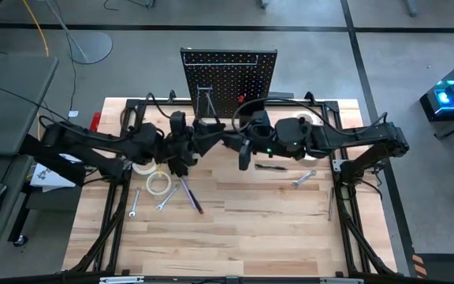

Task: Hang tools onto peg board
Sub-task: Put the nut driver into the black bin on the pegboard

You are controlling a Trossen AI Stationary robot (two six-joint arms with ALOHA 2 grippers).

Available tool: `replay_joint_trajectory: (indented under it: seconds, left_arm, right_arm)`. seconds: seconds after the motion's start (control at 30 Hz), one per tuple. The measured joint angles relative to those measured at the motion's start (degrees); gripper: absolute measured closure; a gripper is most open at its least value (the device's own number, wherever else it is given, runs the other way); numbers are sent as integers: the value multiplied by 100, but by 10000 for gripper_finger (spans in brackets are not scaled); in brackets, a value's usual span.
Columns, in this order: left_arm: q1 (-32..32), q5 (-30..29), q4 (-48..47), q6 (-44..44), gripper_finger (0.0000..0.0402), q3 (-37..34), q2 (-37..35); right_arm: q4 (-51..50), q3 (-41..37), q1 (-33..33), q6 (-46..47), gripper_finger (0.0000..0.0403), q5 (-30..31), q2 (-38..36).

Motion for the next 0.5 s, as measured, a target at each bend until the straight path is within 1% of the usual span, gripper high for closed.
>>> replay_joint_trajectory:
  seconds: [0.13,0.3,0.37,0.4,0.5]
  left_arm:
    - [18,224,-43,99,169,187,145]
    - [79,393,-42,312,176,210,146]
    - [79,389,-54,490,195,210,117]
    - [79,385,-102,584,211,210,76]
    - [87,323,-391,738,279,210,-38]
  right_arm:
    - [-38,0,7,134,377,-216,18]
    - [-135,0,13,326,377,-168,19]
    - [-165,0,13,330,377,-164,21]
    - [-190,-2,13,333,378,-169,21]
    - [-202,0,24,370,378,-166,19]
